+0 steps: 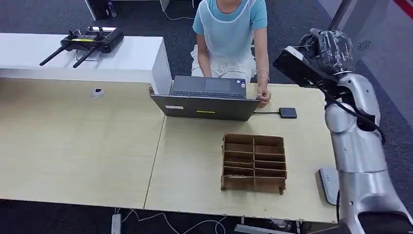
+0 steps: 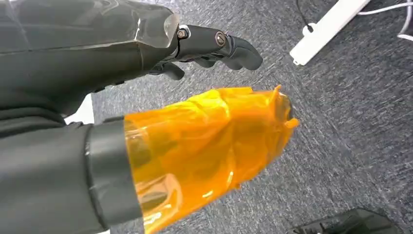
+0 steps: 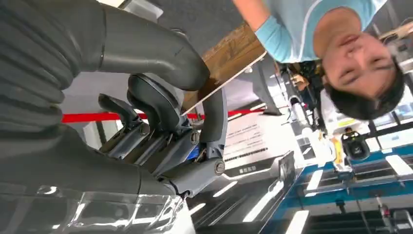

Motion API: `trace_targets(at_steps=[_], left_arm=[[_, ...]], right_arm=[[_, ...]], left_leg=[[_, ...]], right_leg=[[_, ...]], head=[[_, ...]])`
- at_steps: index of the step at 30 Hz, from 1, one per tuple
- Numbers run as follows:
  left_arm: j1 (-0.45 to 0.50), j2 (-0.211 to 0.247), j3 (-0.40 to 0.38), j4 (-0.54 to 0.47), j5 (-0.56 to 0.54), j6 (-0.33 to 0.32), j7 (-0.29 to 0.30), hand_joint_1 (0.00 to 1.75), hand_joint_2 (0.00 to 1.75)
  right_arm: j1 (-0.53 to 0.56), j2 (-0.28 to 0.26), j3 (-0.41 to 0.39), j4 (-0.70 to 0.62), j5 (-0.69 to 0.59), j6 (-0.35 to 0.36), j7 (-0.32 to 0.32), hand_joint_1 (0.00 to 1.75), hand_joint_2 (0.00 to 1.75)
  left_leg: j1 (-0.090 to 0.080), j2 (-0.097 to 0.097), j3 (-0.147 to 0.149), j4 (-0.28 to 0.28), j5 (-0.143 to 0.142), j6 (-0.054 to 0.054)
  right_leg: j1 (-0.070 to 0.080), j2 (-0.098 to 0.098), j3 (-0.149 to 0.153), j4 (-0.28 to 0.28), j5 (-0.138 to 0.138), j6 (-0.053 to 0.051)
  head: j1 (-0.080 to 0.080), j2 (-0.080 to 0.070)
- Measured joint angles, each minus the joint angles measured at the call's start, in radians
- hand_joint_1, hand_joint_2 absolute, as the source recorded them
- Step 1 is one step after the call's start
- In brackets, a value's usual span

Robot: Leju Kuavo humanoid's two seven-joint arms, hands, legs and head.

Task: Pass the card to the sensor for recognition and then transmit it.

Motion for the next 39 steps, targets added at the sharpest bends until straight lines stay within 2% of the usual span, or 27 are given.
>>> trace_targets(at_steps=[9,16,21,28,39], left_arm=[[-0.003,0.001,0.000,0.000,-0.013,-0.003,-0.014,0.00,0.00],[-0.004,0.002,0.000,0.000,-0.021,-0.010,-0.015,0.00,0.00],[-0.004,0.002,0.000,0.000,-0.024,-0.017,-0.017,0.00,0.00],[-0.006,0.002,0.000,0.000,-0.027,-0.019,-0.017,0.00,0.00],[-0.007,0.002,0.000,0.000,-0.027,-0.021,-0.018,0.00,0.00]], right_arm=[[-0.109,0.056,0.078,0.184,0.007,0.013,0.029,1.75,1.75],[-0.184,0.096,0.099,0.319,0.015,0.013,0.077,1.75,1.75],[-0.228,0.117,0.114,0.434,0.043,-0.002,0.077,1.75,1.75],[-0.248,0.135,0.126,0.501,0.043,-0.006,0.077,1.75,1.75],[-0.251,0.145,0.127,0.529,0.025,-0.019,0.077,1.75,1.75]], left_leg=[[0.000,0.000,0.000,0.000,0.000,0.000],[0.000,0.000,0.000,0.000,0.000,0.000],[0.000,0.000,0.000,0.000,0.000,0.000],[0.000,0.000,0.000,0.000,0.000,0.000],[0.000,0.000,0.000,0.000,0.000,0.000]], right_leg=[[0.000,0.000,0.000,0.000,0.000,0.000],[0.000,0.000,0.000,0.000,0.000,0.000],[0.000,0.000,0.000,0.000,0.000,0.000],[0.000,0.000,0.000,0.000,0.000,0.000],[0.000,0.000,0.000,0.000,0.000,0.000]], head=[[0.000,0.000],[0.000,0.000],[0.000,0.000],[0.000,0.000],[0.000,0.000]])
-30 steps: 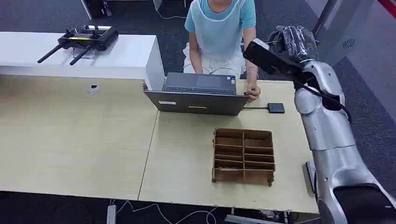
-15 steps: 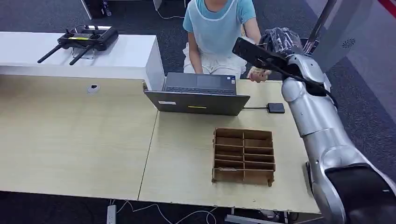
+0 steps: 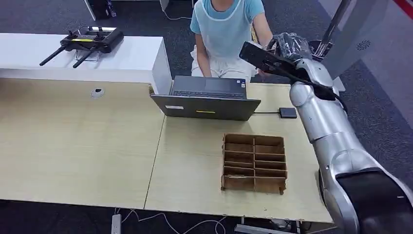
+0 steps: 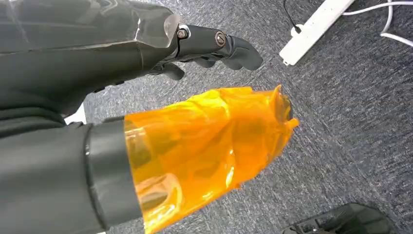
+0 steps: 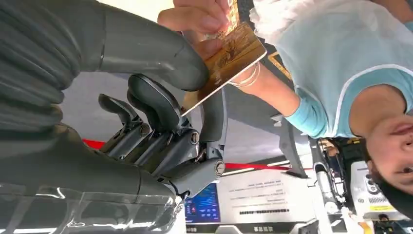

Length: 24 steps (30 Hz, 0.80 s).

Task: Pass the card to the sensor for recognition and then transmit it.

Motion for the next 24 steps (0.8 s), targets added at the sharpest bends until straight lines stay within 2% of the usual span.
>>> trace_targets(at_steps=[6,8,15,18,21,24], left_arm=[[-0.001,0.000,0.000,0.000,-0.003,-0.002,-0.003,0.00,0.00],[-0.001,0.000,0.000,0.000,-0.006,-0.002,-0.003,0.00,0.00],[-0.002,0.000,0.000,0.000,-0.011,0.000,-0.003,0.00,0.00],[-0.002,0.000,0.000,0.000,-0.011,0.002,-0.003,0.00,0.00],[-0.002,-0.001,0.000,0.000,-0.013,0.006,-0.002,0.00,0.00],[-0.001,-0.002,0.000,0.000,-0.013,0.013,0.000,0.00,0.00]], right_arm=[[0.000,0.005,0.000,0.019,0.016,-0.009,0.010,1.75,1.75],[0.000,0.005,0.000,0.026,0.020,-0.014,0.012,0.00,1.75],[0.003,0.006,-0.004,0.031,0.042,-0.026,0.012,0.00,1.75],[0.023,0.008,-0.017,-0.002,0.063,-0.053,0.012,0.00,1.75],[0.076,0.014,-0.037,-0.100,0.100,-0.104,0.013,0.00,1.75],[0.156,0.023,-0.063,-0.254,0.134,-0.122,0.020,0.00,1.75]], left_leg=[[0.000,0.000,0.000,0.000,0.000,0.000],[0.000,0.000,0.000,0.000,0.000,0.000],[0.000,0.000,0.000,0.000,0.000,0.000],[0.000,0.000,0.000,0.000,0.000,0.000],[0.000,0.000,0.000,0.000,0.000,0.000],[0.000,0.000,0.000,0.000,0.000,0.000]], right_leg=[[0.000,0.000,0.000,0.000,0.000,0.000],[0.000,0.000,0.000,0.000,0.000,0.000],[0.000,0.000,0.000,0.000,0.000,0.000],[0.000,0.000,0.000,0.000,0.000,0.000],[0.000,0.000,0.000,0.000,0.000,0.000],[0.000,0.000,0.000,0.000,0.000,0.000]], head=[[0.000,0.000],[0.000,0.000],[0.000,0.000],[0.000,0.000],[0.000,0.000],[0.000,0.000]])
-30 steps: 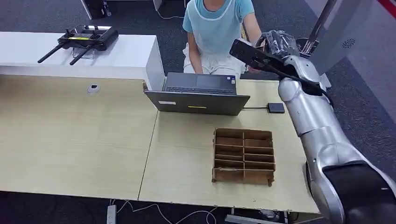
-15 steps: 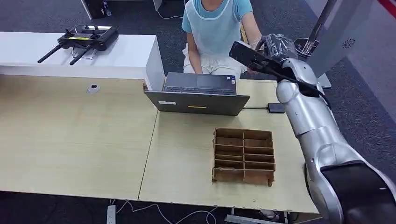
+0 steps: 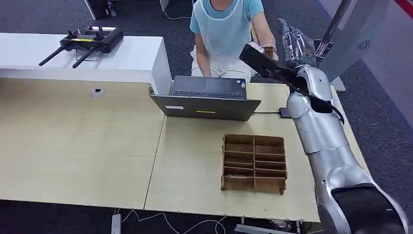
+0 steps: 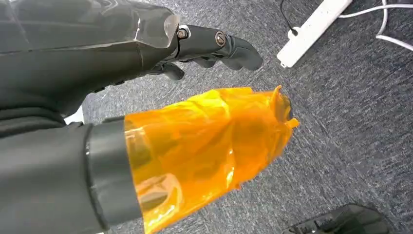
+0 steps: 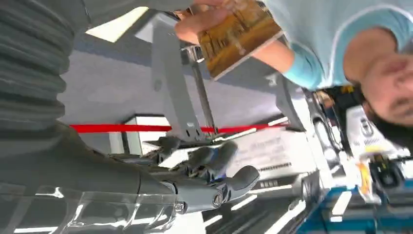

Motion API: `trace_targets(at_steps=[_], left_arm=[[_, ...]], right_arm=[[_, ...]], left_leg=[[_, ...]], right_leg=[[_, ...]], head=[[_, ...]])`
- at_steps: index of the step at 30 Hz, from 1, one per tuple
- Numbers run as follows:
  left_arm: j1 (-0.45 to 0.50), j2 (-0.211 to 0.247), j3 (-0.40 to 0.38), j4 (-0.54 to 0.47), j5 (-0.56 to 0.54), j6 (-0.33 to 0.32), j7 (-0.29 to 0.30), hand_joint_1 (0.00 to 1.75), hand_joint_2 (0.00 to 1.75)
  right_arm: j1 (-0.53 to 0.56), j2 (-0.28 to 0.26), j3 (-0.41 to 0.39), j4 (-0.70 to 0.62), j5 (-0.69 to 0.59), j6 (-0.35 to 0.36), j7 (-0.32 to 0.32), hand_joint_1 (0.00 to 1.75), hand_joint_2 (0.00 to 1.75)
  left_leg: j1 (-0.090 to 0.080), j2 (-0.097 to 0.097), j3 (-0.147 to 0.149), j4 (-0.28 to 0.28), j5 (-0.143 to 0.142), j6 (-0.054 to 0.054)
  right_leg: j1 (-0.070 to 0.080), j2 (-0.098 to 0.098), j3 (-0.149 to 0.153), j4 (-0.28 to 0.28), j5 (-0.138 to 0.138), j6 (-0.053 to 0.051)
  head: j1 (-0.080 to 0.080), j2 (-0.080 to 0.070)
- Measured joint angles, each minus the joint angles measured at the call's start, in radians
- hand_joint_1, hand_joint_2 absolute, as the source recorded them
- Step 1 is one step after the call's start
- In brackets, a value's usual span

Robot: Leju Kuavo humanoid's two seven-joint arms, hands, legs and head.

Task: Pass the card to the sensor for recognition and then transmit it.

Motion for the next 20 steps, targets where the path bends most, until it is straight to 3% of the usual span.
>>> trace_targets(at_steps=[5,6,8,14,16,20], left_arm=[[0.000,0.000,0.000,0.000,0.000,0.000,0.001,0.00,0.00],[0.003,-0.001,0.000,0.000,0.012,0.008,0.004,0.00,0.00],[0.005,-0.005,0.000,0.000,0.032,0.014,0.010,0.00,0.00],[0.008,-0.010,0.000,0.000,0.078,0.028,0.040,0.00,0.00],[0.007,-0.011,0.000,0.000,0.097,0.034,0.040,0.00,0.00],[0.013,-0.018,0.000,0.000,0.160,0.046,0.039,0.00,0.00]], right_arm=[[0.006,0.001,-0.003,-0.015,0.002,-0.002,0.000,0.00,1.75],[0.105,0.023,-0.048,-0.219,0.023,-0.032,0.003,0.00,1.75],[0.198,0.067,-0.106,-0.423,0.017,-0.058,0.013,0.00,1.75],[0.329,0.182,-0.188,-0.707,-0.103,-0.096,-0.013,0.00,1.75],[0.374,0.221,-0.202,-0.791,-0.192,-0.091,-0.031,0.00,1.75],[0.533,0.303,-0.255,-0.970,-0.568,-0.076,-0.115,0.00,1.75]], left_leg=[[0.000,0.000,0.000,0.000,0.000,0.000],[0.000,0.000,0.000,0.000,0.000,0.000],[0.000,0.000,0.000,0.000,0.000,0.000],[0.000,0.000,0.000,-0.001,0.000,0.000],[0.000,0.000,0.000,-0.001,0.000,0.000],[0.000,-0.002,0.000,-0.001,-0.001,0.000]], right_leg=[[0.000,0.000,0.000,0.000,0.000,0.000],[0.000,0.000,0.000,0.000,0.000,0.000],[0.000,0.000,0.000,0.000,0.000,0.000],[0.000,0.000,0.000,0.000,0.000,0.000],[0.000,0.000,-0.001,-0.001,-0.001,-0.001],[0.000,-0.002,0.000,-0.001,-0.002,0.000]], head=[[0.001,0.000],[0.000,0.000],[0.001,0.000],[0.000,0.000],[0.000,0.000],[0.000,0.000]])
